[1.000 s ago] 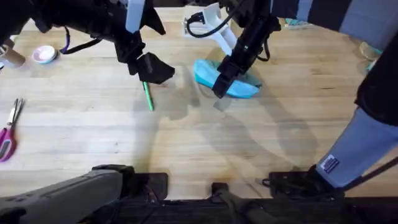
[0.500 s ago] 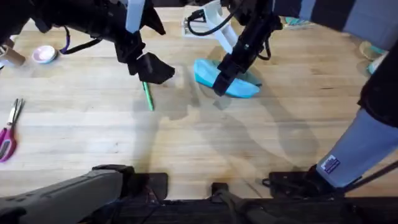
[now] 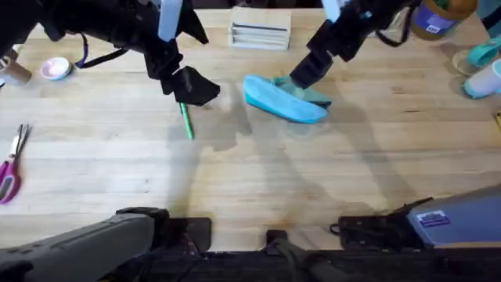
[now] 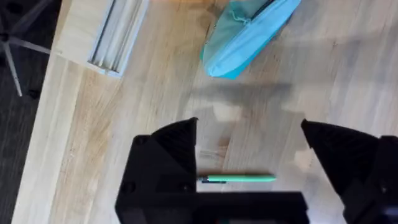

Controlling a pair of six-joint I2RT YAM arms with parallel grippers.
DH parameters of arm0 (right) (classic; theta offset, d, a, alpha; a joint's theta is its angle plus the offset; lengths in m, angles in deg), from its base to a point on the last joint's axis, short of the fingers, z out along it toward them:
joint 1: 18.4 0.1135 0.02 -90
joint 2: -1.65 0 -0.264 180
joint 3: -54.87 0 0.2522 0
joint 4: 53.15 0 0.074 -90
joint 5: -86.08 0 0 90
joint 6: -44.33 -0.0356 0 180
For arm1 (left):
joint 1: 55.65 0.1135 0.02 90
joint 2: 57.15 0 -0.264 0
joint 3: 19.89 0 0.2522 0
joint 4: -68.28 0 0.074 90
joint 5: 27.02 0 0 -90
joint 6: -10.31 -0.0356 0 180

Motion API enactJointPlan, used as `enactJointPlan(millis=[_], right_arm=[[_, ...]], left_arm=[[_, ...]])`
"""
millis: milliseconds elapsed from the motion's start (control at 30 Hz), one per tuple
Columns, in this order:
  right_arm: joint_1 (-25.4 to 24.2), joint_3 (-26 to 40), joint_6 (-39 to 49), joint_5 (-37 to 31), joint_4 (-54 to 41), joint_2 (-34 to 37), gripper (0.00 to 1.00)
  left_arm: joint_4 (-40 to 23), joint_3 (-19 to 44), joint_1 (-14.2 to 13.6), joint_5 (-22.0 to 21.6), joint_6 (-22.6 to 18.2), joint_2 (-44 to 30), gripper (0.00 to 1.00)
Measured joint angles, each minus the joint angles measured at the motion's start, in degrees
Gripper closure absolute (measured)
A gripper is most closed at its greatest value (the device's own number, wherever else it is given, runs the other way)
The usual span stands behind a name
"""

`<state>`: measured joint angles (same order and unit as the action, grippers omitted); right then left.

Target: Unzip the bag, pick up the pens from the table one at a time and place them inside, then zip the bag closed.

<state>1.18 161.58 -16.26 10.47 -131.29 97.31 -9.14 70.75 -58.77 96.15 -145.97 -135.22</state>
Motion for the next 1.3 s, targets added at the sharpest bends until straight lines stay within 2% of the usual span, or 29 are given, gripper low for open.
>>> enactJointPlan(millis=[400, 933, 967, 1000, 1133, 1167, 1200, 1300], right_arm=[[-0.4, 0.0, 0.0, 0.0, -0.1, -9.7, 0.004], [-0.4, 0.0, 0.0, 0.0, -0.6, -10.6, 0.026], [-0.4, 0.0, 0.2, 0.0, -0.6, -10.5, 0.063], [-0.4, 0.0, 0.3, 0.0, -0.8, -10.3, 0.144], [-0.4, 0.0, 0.4, 0.0, -0.8, -8.7, 0.722], [-0.4, 0.0, 0.4, 0.0, -0.8, -8.3, 0.850], [-0.4, 0.0, 0.3, 0.0, -0.9, -7.6, 0.938], [-0.4, 0.0, 0.4, 0.0, -2.1, -5.8, 0.967]], left_arm=[[0.0, 0.0, 0.0, 0.0, 0.0, 0.0, 0.007], [0.0, 0.0, 0.0, 0.0, 0.0, 0.0, 0.008], [0.0, 0.0, 0.0, 0.0, 0.0, 0.0, 0.007], [0.0, 0.0, 0.0, 0.0, 0.0, 0.0, 0.008], [0.0, 0.0, 0.0, 0.0, 0.0, 0.0, 0.007], [0.0, 0.0, 0.0, 0.0, 0.0, 0.0, 0.007], [0.0, 0.0, 0.0, 0.0, 0.0, 0.0, 0.008], [0.0, 0.0, 0.0, 0.0, 0.0, 0.0, 0.007]])
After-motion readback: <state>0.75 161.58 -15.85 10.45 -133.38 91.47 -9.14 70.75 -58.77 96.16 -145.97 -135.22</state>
